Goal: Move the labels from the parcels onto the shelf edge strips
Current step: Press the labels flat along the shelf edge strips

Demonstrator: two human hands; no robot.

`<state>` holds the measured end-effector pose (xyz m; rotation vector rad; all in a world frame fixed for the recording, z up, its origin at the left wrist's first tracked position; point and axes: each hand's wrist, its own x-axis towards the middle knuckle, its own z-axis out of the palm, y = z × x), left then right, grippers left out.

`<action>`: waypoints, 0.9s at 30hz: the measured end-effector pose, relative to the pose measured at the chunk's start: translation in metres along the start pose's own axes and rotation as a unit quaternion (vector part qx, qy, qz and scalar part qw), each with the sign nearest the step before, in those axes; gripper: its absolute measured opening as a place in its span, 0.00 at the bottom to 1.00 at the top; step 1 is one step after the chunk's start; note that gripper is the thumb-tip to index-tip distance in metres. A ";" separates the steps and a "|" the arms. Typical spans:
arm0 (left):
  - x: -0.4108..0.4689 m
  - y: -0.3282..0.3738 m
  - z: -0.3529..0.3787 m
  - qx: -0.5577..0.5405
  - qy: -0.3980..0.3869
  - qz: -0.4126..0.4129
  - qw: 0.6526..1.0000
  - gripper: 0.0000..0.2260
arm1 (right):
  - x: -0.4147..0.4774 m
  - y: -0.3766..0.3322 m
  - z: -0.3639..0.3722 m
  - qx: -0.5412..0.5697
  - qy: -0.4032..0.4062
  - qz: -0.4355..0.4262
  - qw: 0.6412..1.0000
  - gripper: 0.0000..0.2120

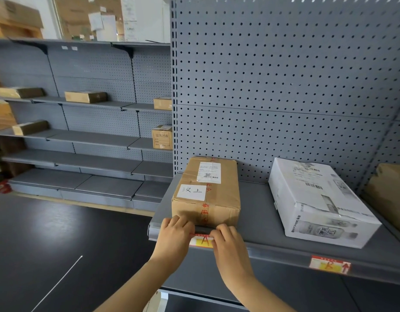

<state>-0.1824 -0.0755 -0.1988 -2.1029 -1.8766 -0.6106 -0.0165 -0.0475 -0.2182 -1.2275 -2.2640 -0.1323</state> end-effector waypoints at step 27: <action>-0.004 0.008 -0.021 0.046 -0.100 -0.012 0.994 0.15 | -0.014 0.005 -0.023 0.033 -0.111 -0.042 0.992 0.26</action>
